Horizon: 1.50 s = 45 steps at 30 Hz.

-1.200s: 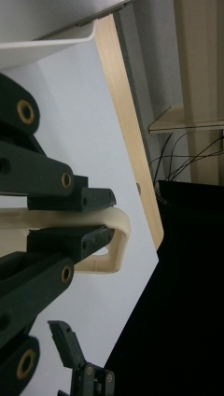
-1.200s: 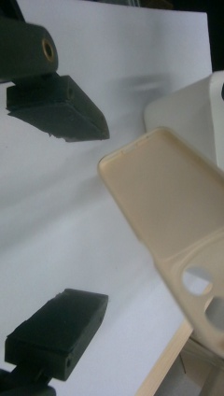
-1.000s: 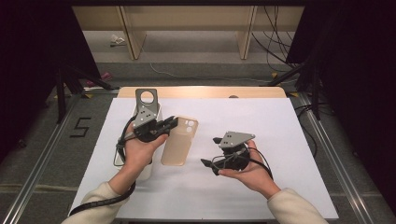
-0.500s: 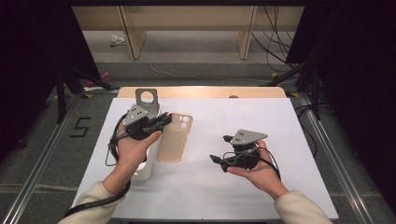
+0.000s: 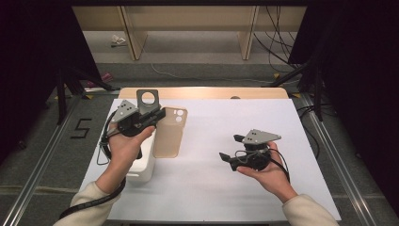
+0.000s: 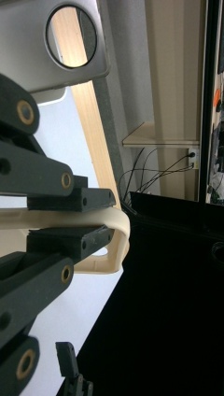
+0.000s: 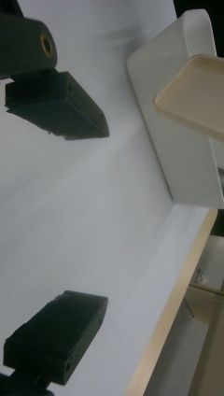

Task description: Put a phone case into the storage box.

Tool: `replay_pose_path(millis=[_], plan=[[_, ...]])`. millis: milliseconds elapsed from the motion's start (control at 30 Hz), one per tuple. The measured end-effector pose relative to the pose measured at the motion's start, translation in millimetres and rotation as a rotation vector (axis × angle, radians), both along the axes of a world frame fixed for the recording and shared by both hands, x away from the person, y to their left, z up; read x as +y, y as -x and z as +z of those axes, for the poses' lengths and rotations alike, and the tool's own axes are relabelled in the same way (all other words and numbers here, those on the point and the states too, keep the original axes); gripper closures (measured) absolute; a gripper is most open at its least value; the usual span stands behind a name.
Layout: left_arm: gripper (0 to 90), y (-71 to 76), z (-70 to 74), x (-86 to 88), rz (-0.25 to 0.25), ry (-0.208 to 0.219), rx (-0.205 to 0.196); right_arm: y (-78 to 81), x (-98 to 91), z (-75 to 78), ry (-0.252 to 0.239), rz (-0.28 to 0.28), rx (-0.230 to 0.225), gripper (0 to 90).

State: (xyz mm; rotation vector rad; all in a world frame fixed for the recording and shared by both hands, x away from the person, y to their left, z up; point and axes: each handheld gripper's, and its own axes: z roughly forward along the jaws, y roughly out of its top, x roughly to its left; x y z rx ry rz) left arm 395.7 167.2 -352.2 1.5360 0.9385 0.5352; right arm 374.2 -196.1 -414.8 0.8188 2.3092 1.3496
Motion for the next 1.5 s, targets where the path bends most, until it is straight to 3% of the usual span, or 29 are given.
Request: replay_pose_path(millis=[767,1500], plan=[[81.7,-1.7,17.2,24.5,0.045,0.037,-0.029,7.1,-23.5,0.2,-0.020,-0.053,0.007,16.4],[81.8,-5.6,24.0,48.7,0.083,0.052,-0.048,11.8,-37.3,0.1,-0.026,-0.083,0.010,16.3]])
